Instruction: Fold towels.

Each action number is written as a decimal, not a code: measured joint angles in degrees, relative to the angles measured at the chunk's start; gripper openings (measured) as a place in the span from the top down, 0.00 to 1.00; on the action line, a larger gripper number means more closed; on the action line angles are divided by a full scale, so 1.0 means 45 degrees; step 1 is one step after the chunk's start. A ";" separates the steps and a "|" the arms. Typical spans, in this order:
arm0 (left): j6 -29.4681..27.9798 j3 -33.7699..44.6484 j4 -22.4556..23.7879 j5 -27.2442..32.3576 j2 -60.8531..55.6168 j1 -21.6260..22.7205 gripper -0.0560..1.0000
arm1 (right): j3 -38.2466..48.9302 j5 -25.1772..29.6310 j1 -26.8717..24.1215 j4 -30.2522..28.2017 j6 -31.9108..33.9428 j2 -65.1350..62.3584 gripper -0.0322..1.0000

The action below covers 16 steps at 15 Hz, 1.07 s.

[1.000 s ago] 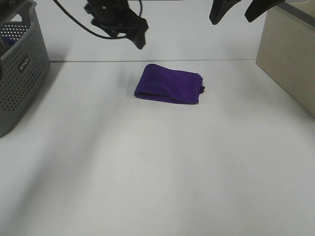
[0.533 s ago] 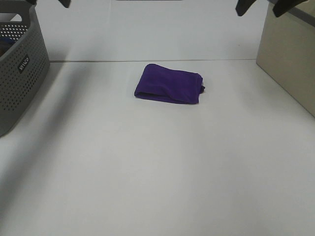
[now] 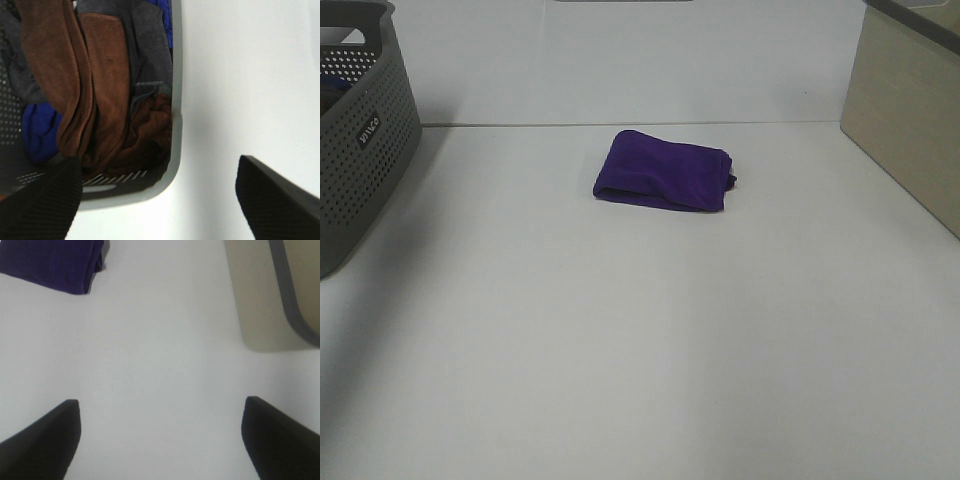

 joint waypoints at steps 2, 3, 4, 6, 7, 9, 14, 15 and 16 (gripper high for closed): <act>-0.0038 0.2788 0.0369 -0.1299 -0.2878 0.0000 0.22 | 0.2419 0.0013 0.0000 0.0013 0.0064 -0.2648 0.14; -0.0038 0.3973 0.0458 -0.1808 -0.4100 0.0000 0.22 | 0.3705 0.0013 0.0000 0.0013 0.0102 -0.4125 0.14; -0.0051 0.5220 0.0598 -0.2241 -0.5309 0.0000 0.22 | 0.4813 -0.0229 0.0000 0.0013 0.0102 -0.5526 0.14; -0.0051 0.6850 0.0840 -0.2890 -0.6939 0.0000 0.22 | 0.6303 -0.0853 0.0000 0.0013 0.0115 -0.7818 0.14; -0.0051 0.7932 0.1044 -0.3259 -0.8072 0.0000 0.22 | 0.7092 -0.1210 0.0000 0.0013 0.0115 -0.9104 0.14; -0.0051 1.0632 0.1235 -0.3361 -1.1001 0.0000 0.22 | 0.9142 -0.1553 0.0000 -0.0611 0.0102 -1.2414 0.14; -0.0051 1.3063 0.1133 -0.3209 -1.5750 0.0000 0.22 | 1.0988 -0.1693 0.0000 -0.1146 -0.0458 -1.6374 0.14; -0.0051 1.3293 0.0828 -0.3183 -1.6692 0.0000 0.22 | 1.1281 -0.1821 0.0000 -0.1171 -0.0458 -1.7049 0.14; -0.0051 1.3484 0.0433 -0.3132 -1.7482 0.0000 0.22 | 1.1485 -0.1833 0.0000 -0.1171 -0.0458 -1.7431 0.14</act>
